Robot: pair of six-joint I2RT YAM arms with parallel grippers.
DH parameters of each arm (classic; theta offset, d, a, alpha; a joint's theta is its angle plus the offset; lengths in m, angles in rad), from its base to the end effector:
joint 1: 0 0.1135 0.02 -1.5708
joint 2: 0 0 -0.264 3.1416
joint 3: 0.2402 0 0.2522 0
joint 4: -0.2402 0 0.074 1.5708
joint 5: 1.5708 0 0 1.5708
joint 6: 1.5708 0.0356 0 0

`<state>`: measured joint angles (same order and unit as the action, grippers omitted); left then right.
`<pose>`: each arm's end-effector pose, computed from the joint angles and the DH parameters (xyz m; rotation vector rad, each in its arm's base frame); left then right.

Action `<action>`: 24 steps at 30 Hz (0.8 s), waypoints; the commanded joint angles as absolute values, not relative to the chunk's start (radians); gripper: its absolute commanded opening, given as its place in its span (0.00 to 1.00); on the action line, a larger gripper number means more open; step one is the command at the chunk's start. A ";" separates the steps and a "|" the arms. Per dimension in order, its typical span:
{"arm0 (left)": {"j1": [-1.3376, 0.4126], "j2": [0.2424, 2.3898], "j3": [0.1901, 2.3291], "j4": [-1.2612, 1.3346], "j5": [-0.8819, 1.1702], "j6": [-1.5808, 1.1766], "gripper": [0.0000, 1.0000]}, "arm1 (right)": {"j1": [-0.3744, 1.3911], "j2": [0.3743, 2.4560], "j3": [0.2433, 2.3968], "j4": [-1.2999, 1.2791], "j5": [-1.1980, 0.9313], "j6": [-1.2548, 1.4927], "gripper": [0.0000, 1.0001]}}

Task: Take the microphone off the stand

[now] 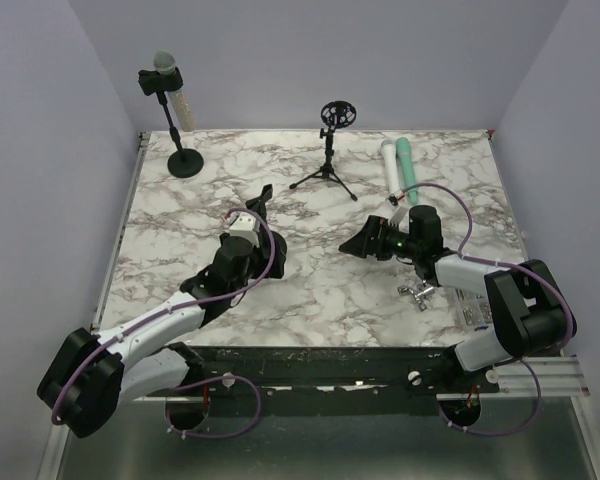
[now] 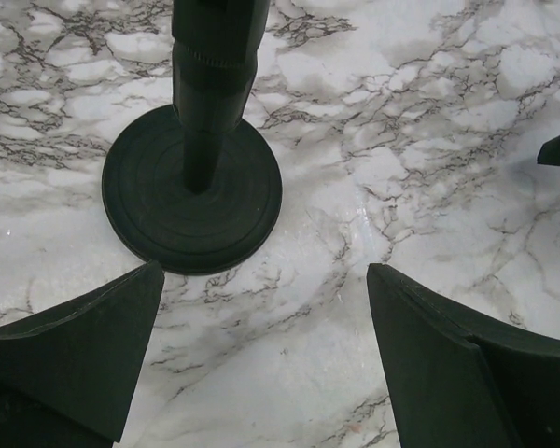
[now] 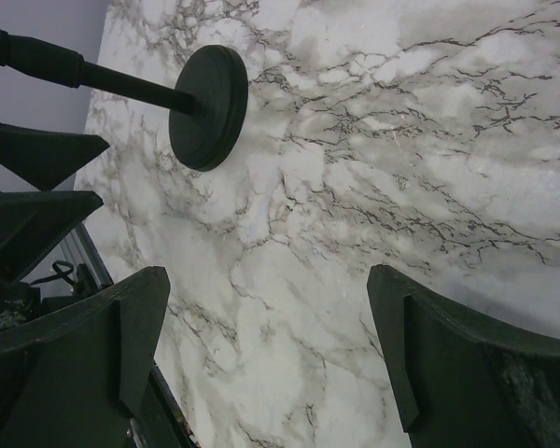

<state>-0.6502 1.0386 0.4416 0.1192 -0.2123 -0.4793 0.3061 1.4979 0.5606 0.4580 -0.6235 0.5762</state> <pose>0.1788 -0.1266 0.2029 0.0430 2.0720 -0.4872 0.2659 0.1058 0.1674 -0.1258 2.1594 1.1690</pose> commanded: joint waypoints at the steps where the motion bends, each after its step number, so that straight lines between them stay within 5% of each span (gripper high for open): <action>1: -0.657 1.076 0.487 0.189 -0.280 -0.434 0.92 | 0.309 1.479 0.542 0.495 -0.637 0.580 0.96; 24: -0.586 1.240 0.600 0.230 -0.355 -0.334 0.73 | 0.308 1.486 0.538 0.496 -0.631 0.580 0.96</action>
